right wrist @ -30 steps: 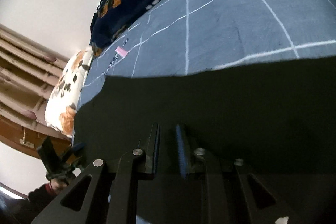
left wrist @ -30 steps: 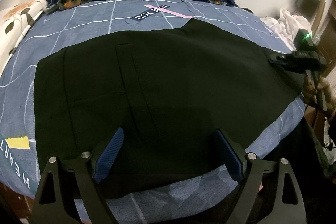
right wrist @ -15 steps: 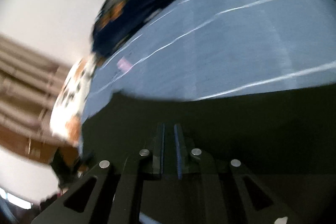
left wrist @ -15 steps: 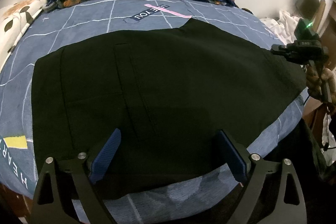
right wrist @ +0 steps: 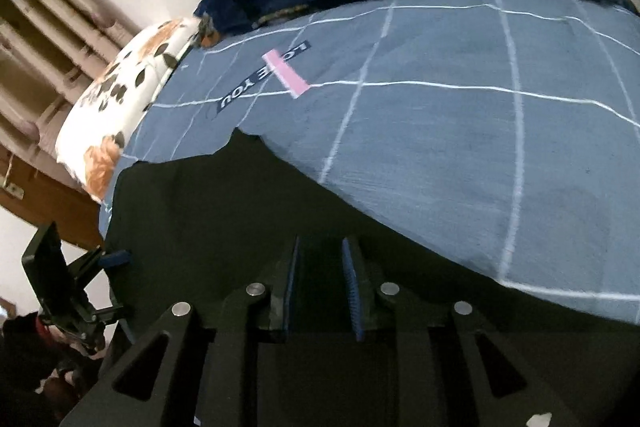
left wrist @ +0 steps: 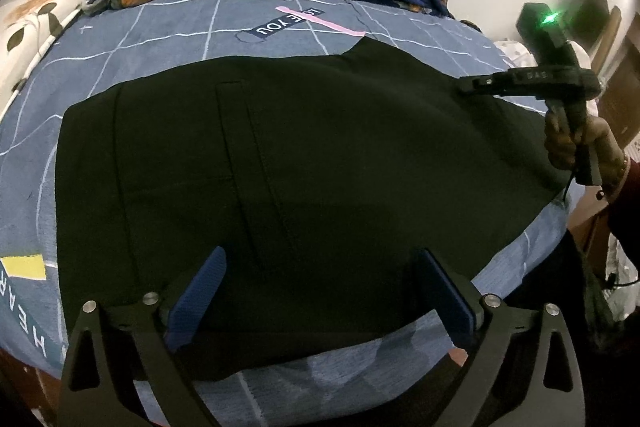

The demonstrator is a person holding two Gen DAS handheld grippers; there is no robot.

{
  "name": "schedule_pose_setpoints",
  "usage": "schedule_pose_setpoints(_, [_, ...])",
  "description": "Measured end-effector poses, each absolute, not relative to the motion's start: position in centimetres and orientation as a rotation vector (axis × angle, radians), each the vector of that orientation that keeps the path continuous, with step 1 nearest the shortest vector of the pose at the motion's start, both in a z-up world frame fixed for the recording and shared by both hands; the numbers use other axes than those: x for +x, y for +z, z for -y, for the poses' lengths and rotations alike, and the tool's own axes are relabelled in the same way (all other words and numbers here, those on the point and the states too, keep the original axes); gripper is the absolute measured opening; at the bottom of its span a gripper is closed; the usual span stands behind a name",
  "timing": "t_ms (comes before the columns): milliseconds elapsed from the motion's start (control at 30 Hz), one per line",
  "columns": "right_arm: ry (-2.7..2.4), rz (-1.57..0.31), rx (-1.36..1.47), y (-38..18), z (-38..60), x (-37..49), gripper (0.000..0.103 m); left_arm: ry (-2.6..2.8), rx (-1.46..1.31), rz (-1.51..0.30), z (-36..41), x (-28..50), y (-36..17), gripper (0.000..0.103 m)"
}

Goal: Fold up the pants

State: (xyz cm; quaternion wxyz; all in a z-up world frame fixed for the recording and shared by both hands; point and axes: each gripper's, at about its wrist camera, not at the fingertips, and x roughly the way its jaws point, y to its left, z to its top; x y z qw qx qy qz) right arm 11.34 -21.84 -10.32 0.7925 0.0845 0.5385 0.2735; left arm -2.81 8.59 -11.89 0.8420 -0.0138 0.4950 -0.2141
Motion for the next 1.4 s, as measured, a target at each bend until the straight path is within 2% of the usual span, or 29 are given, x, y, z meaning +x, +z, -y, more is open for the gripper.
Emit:
schedule_pose_setpoints(33, [0.574, -1.164, 0.148, -10.5, 21.4, 11.5, 0.019, -0.453, -0.028, -1.046, -8.6, -2.8, -11.9, 0.097])
schedule_pose_setpoints(100, [0.556, -1.144, 0.143, -10.5, 21.3, 12.1, 0.019, -0.454, -0.026, -1.047, -8.6, -2.8, -11.9, 0.098])
schedule_pose_setpoints(167, [0.501, -1.139, 0.121, -10.6, 21.4, 12.9, 0.013, -0.456, -0.028, -1.048, -8.7, -2.7, -11.9, 0.098])
schedule_pose_setpoints(267, [0.463, -1.133, 0.16, -10.8, 22.1, 13.7, 0.015, -0.459, -0.043, -1.05, -9.0, -2.7, -11.8, 0.098])
schedule_pose_setpoints(333, [0.442, -1.111, 0.211, -10.5, 22.8, 13.9, 0.022, -0.459, -0.056, -1.052, -9.0, -2.6, -11.8, 0.098])
schedule_pose_setpoints(467, [0.597, -1.019, 0.324, -8.2, 21.5, 13.0, 0.022, -0.461, -0.053, -1.051, -8.9, -2.7, -11.9, 0.099])
schedule_pose_setpoints(733, [0.758, -1.126, 0.14, -10.2, 13.8, 13.1, 0.021, -0.468, -0.025, -1.047, -8.5, -2.7, -12.0, 0.102])
schedule_pose_setpoints(867, [0.663, -1.138, 0.177, -11.6, 15.0, 15.1, 0.0, -0.471, -0.04, -1.046, -8.7, -2.7, -12.0, 0.102])
schedule_pose_setpoints(900, [0.611, -1.134, 0.183, -11.7, 15.6, 15.7, 0.0, -0.471, -0.038, -1.046, -8.7, -2.7, -12.0, 0.102])
schedule_pose_setpoints(967, [0.533, -1.114, 0.245, -11.8, 17.5, 16.8, 0.004, -0.468, -0.027, -1.047, -8.5, -2.8, -12.0, 0.102])
schedule_pose_setpoints(1000, [0.477, -1.102, 0.279, -11.7, 18.9, 17.1, 0.012, -0.467, -0.019, -1.046, -8.4, -2.8, -12.0, 0.102])
schedule_pose_setpoints(1100, [0.441, -0.966, 0.481, -9.4, 24.0, 16.3, 0.012, -0.468, 0.001, -1.045, -8.2, -2.9, -12.0, 0.102])
schedule_pose_setpoints(1167, [0.403, -0.877, 0.585, -8.0, 28.4, 14.6, 0.016, -0.464, 0.003, -1.046, -8.1, -2.9, -12.0, 0.102])
schedule_pose_setpoints(1400, [0.112, -0.707, 0.948, -8.0, 49.9, -1.2, 0.024, -0.458, 0.001, -1.048, -8.1, -2.8, -12.0, 0.102])
